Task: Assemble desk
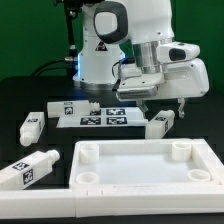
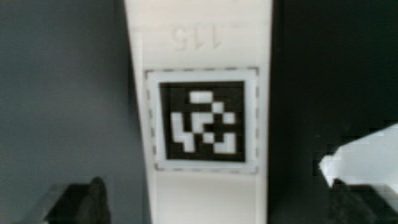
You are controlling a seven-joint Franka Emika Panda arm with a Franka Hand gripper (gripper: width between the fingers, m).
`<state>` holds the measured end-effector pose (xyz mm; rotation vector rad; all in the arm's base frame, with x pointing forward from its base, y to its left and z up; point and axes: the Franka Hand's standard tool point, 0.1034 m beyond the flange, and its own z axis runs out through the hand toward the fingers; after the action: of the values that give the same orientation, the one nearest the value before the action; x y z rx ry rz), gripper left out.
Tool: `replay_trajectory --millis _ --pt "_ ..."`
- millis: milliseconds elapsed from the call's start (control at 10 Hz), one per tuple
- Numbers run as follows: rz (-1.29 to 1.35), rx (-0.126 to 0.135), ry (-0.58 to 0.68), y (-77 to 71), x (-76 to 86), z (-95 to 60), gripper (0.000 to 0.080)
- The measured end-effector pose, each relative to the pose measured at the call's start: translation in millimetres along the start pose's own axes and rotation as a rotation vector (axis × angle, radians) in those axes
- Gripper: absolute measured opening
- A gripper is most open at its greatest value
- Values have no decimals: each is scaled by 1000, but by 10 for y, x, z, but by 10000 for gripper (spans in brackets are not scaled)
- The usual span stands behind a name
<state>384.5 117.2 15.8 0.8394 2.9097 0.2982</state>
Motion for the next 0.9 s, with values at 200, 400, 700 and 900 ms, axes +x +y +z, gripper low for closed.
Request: replay_trajectory --millis 200,400,700,900 --pt "50 -12 -17 59 -70 -60 642" --pt "190 -22 -66 229 -295 -220 648" --pt "477 -111 -84 552 -362 -359 649" --pt "582 -109 -79 530 -363 -333 649"
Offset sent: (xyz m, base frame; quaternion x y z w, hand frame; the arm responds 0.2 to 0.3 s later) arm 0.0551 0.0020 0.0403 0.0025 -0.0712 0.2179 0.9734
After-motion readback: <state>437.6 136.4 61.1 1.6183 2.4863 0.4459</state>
